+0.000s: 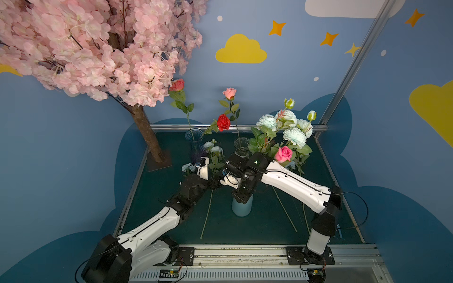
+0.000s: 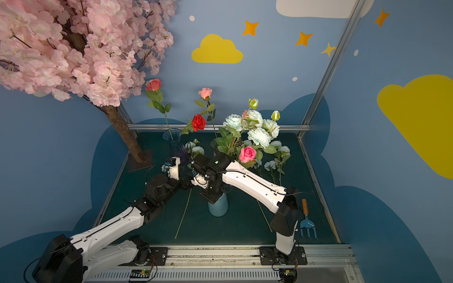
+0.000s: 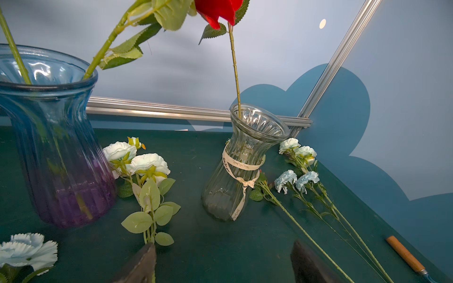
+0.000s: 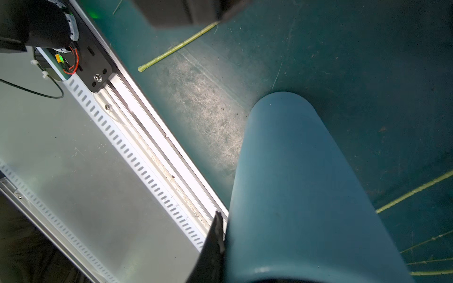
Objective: Pick out blue flowers from the vase
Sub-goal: Place the vase at the center of the board.
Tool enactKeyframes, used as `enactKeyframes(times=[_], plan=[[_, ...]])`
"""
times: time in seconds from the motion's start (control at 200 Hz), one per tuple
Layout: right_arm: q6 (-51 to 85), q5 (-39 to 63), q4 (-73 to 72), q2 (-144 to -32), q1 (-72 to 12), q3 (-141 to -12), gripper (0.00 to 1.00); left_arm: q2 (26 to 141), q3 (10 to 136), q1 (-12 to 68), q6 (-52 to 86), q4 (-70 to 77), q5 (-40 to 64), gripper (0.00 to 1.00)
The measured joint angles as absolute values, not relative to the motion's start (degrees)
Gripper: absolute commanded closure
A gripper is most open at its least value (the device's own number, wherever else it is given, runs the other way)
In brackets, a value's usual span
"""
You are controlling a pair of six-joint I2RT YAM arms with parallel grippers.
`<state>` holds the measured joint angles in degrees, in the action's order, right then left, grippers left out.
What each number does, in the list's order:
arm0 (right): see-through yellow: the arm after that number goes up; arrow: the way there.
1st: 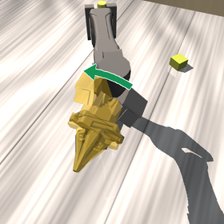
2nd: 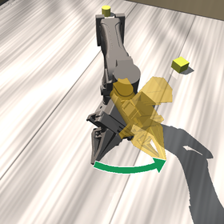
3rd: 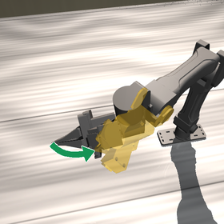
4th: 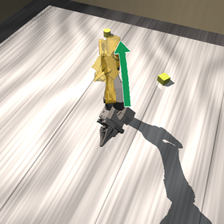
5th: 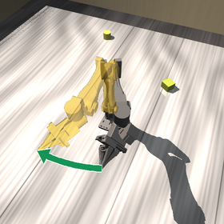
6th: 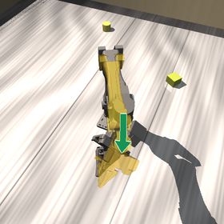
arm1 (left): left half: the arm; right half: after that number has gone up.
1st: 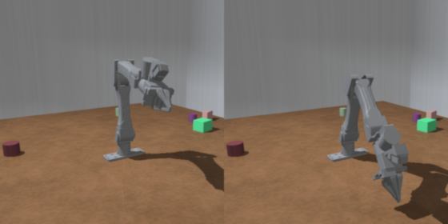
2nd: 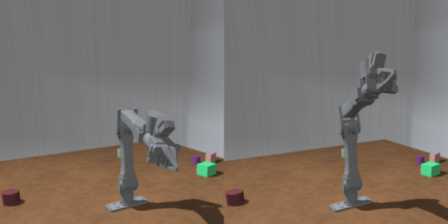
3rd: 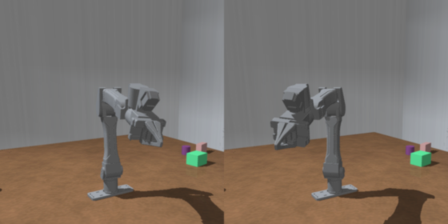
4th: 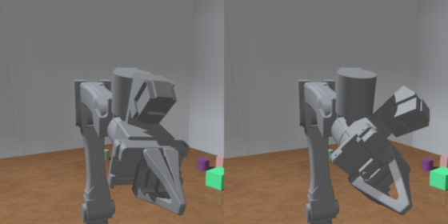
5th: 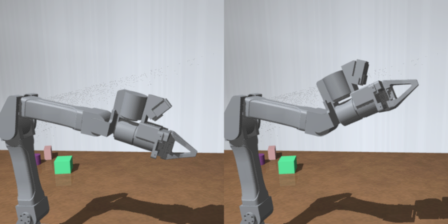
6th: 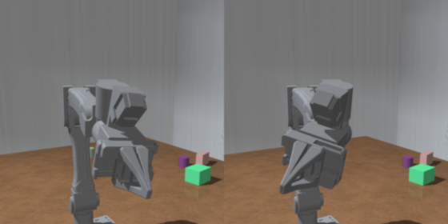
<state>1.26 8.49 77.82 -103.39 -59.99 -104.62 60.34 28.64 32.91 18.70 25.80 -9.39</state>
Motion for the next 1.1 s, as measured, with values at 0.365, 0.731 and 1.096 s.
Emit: enactKeyframes(times=[0.365, 0.731, 1.096], plan=[[1.3, 7.6, 75.6, -102.9, -60.0, -102.4, 0.63, 60.4, 28.6, 32.9, 18.9, 25.8, -9.0, 0.14], [1.8, 7.5, 73.4, -99.6, -60.0, -103.2, 0.6, 60.4, 28.6, 32.9, 18.9, 25.8, -9.0, 0.14], [3.3, 5.3, 67.6, -92.4, -60.3, -102.7, 0.62, 60.3, 28.6, 32.9, 18.9, 26.5, -8.5, 0.14]])
